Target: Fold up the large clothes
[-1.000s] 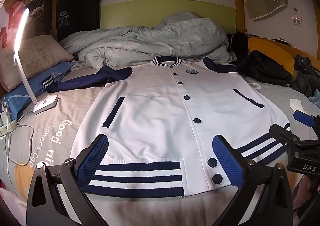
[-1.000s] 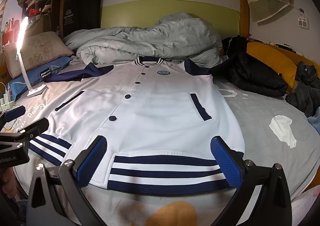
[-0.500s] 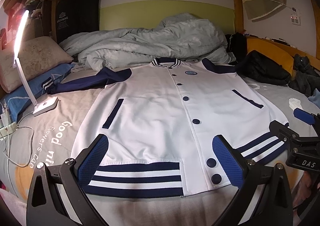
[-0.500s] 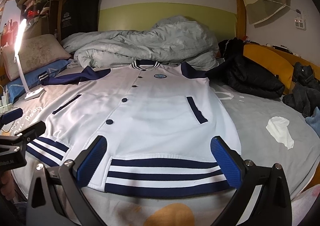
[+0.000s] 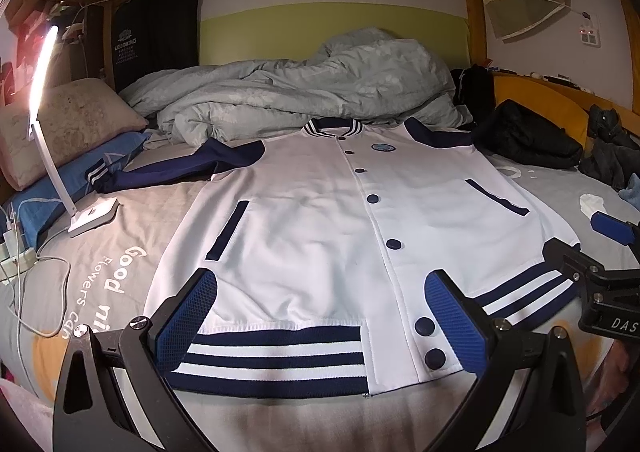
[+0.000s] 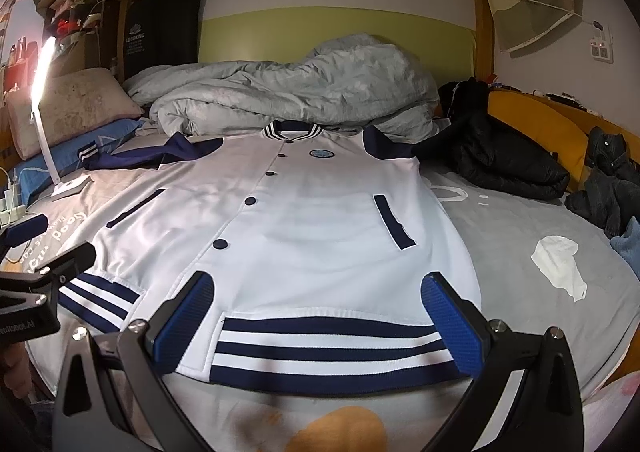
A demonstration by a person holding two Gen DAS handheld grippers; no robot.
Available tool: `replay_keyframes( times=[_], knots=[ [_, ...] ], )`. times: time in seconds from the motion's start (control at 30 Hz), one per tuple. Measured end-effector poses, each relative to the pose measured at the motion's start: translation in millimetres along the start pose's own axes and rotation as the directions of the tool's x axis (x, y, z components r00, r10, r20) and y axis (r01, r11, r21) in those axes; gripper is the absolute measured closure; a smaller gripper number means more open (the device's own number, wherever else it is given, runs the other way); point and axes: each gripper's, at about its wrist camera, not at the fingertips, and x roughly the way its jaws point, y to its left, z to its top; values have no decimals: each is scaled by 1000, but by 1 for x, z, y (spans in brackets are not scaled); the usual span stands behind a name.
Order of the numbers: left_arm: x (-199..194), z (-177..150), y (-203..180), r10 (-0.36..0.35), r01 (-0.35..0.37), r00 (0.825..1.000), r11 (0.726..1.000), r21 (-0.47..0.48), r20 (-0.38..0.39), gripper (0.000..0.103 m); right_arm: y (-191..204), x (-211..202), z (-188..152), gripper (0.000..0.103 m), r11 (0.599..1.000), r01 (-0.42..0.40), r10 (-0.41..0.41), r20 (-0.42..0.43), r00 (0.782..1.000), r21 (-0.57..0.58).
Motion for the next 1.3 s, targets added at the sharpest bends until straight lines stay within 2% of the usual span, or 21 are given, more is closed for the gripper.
replay_keyframes(
  times=[1.3],
  knots=[
    [-5, 3, -1, 11, -10, 1000, 1000, -10, 11, 0, -1, 1, -1, 0, 1000, -1, 1, -3, 1000, 3]
  ],
)
